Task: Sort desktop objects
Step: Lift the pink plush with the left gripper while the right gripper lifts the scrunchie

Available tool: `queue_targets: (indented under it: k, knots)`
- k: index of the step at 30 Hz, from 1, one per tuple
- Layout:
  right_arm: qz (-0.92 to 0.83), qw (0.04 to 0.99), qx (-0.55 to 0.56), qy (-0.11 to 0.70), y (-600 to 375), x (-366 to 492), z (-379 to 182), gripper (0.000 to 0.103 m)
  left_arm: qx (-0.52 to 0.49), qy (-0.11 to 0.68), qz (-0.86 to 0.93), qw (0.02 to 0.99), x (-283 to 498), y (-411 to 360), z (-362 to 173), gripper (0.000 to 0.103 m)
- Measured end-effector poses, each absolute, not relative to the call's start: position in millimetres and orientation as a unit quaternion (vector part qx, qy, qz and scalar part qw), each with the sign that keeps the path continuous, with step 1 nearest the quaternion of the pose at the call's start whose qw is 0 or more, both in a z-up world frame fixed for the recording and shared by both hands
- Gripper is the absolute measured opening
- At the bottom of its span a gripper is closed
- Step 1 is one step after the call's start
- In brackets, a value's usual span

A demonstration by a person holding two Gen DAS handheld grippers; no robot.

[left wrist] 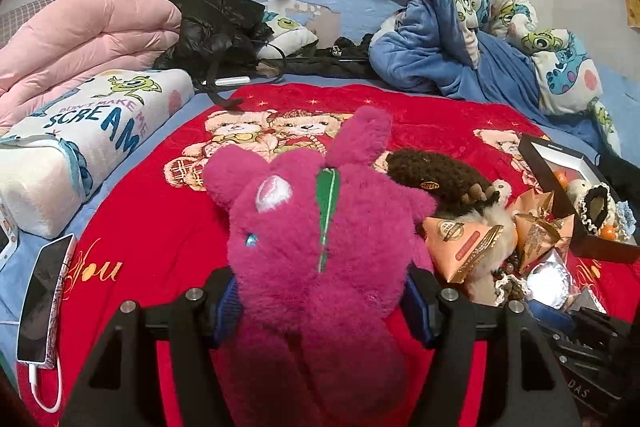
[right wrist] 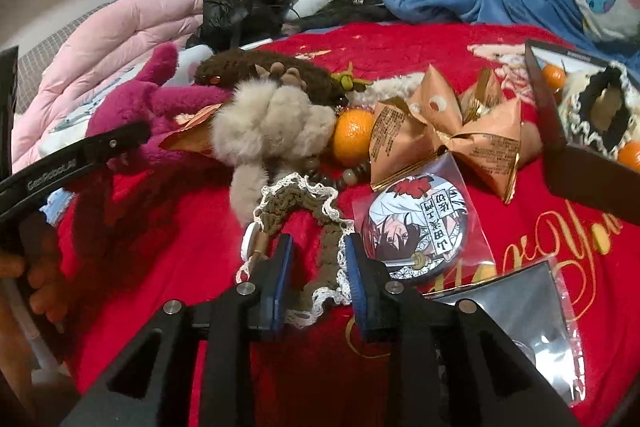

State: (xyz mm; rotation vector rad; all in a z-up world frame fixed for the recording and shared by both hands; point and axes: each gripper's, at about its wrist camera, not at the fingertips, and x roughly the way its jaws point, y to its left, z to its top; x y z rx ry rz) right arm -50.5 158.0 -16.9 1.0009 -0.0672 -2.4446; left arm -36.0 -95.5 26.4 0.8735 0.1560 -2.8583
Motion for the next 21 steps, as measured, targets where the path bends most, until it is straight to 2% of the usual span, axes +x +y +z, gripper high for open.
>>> queue_targets:
  k: [7,21]
  knots:
    - [-0.899,0.230,0.372,-0.013,155.7,-52.1,-19.8,0.016,0.286,0.058,-0.953,0.078,-25.3,-95.0,28.4,0.068]
    - [-0.915,0.223,0.337,-0.008,155.4,-36.0,-9.0,0.012,0.236,0.068,-0.963,0.107,8.4,-112.7,53.7,0.068]
